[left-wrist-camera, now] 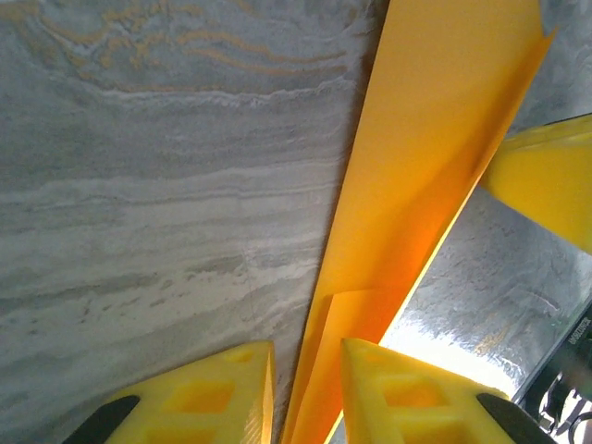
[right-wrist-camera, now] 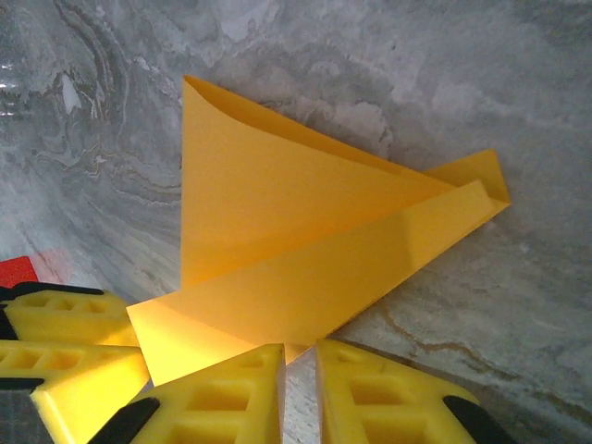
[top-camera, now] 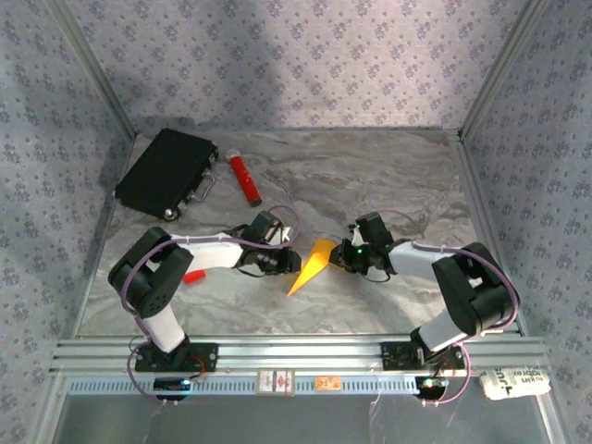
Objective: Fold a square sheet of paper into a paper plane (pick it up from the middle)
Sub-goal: Move a paper plane to the center of the table.
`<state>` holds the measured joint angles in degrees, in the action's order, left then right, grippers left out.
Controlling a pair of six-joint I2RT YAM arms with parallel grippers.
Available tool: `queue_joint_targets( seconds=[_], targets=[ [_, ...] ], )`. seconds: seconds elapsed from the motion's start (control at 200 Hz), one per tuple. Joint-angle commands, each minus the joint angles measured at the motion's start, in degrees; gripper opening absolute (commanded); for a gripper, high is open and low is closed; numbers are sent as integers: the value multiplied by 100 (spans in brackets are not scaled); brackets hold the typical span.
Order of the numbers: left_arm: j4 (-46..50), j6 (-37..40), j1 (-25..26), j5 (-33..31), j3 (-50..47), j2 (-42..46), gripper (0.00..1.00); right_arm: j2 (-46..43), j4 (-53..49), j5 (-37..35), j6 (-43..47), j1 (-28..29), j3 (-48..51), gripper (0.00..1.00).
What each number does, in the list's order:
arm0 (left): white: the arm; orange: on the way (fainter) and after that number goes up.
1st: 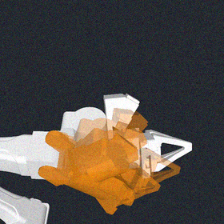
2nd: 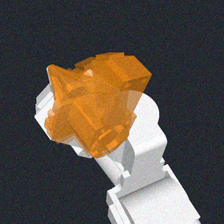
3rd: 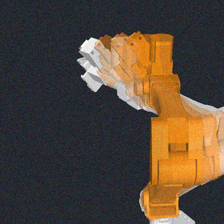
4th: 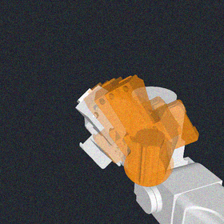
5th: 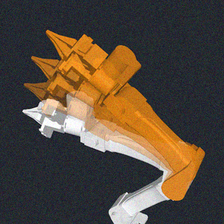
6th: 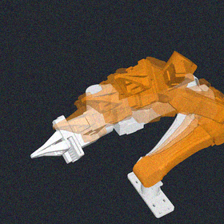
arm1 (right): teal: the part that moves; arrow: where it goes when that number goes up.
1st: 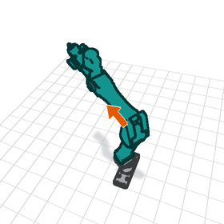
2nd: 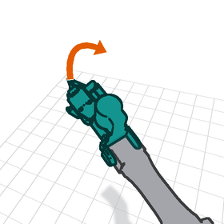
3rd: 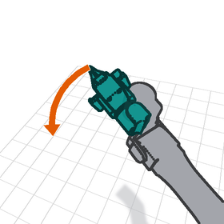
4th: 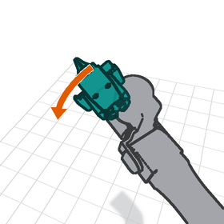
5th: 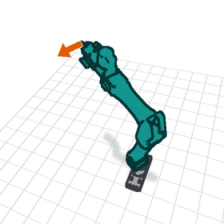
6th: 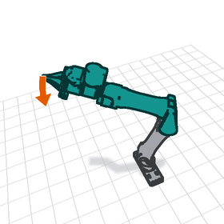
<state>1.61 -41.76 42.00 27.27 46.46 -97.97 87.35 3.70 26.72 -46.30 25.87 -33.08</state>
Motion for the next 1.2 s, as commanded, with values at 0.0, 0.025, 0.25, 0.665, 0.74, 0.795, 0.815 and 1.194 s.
queue_joint_targets(
  seconds=[0.0,0.025,0.25,0.665,0.74,0.795,0.815,1.194],
  targets=[
    [130,126,-23,178,181,-80,24,118,57,-16,-4,-80,-137,17],
    [129,123,-8,171,188,-86,24,125,56,-4,24,-105,-144,17],
    [32,27,79,244,197,-154,24,281,95,192,198,-340,-215,17],
    [-256,-218,282,306,248,-349,27,435,155,457,315,-563,-338,17],
    [-290,-260,313,331,270,-387,27,449,174,496,314,-567,-353,17],
    [-335,-291,332,357,282,-413,28,458,183,513,306,-565,-350,17],
    [-355,-308,327,370,282,-415,28,458,188,518,311,-571,-348,17],
    [-733,-509,344,589,199,-476,25,434,333,518,227,-563,-154,17]
  ],
)
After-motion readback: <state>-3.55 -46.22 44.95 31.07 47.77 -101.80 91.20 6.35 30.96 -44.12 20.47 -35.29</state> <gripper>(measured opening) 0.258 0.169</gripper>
